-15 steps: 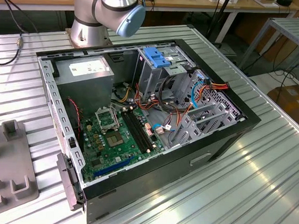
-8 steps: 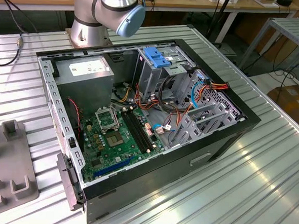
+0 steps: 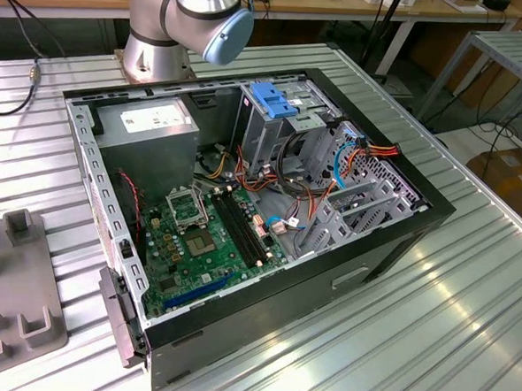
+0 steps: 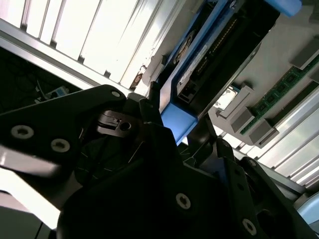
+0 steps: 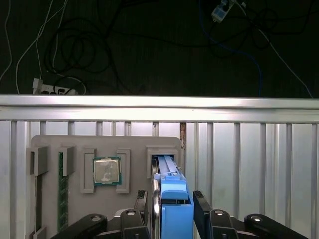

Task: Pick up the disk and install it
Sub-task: 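Pick up the disk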

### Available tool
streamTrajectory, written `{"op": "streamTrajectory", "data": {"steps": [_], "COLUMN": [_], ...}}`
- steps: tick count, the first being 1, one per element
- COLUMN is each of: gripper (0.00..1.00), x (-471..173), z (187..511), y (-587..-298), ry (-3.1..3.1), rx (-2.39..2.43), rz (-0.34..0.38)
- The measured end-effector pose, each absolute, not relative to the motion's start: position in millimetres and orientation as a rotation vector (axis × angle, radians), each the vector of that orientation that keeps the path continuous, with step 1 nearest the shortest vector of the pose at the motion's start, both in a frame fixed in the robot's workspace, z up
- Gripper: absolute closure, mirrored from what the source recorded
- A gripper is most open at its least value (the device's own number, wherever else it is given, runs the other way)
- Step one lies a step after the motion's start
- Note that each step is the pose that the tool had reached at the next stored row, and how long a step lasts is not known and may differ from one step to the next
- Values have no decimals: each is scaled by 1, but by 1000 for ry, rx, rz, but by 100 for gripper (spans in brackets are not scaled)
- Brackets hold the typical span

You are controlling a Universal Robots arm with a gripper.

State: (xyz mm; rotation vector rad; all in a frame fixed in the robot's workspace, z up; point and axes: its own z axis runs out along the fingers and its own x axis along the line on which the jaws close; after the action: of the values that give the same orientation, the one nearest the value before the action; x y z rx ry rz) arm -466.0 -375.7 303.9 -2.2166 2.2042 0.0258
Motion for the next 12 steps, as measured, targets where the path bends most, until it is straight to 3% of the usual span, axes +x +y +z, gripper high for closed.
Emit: {"op": "streamTrajectory", "data": {"steps": [4, 5, 12], "gripper": [53, 60, 63], "x": [-466, -466, -466], "z": [304, 304, 304], "y": [-376, -376, -376], "ry": [2204, 2204, 2205], "rx": [-2217, -2217, -2217], "rz": [26, 26, 25]}}
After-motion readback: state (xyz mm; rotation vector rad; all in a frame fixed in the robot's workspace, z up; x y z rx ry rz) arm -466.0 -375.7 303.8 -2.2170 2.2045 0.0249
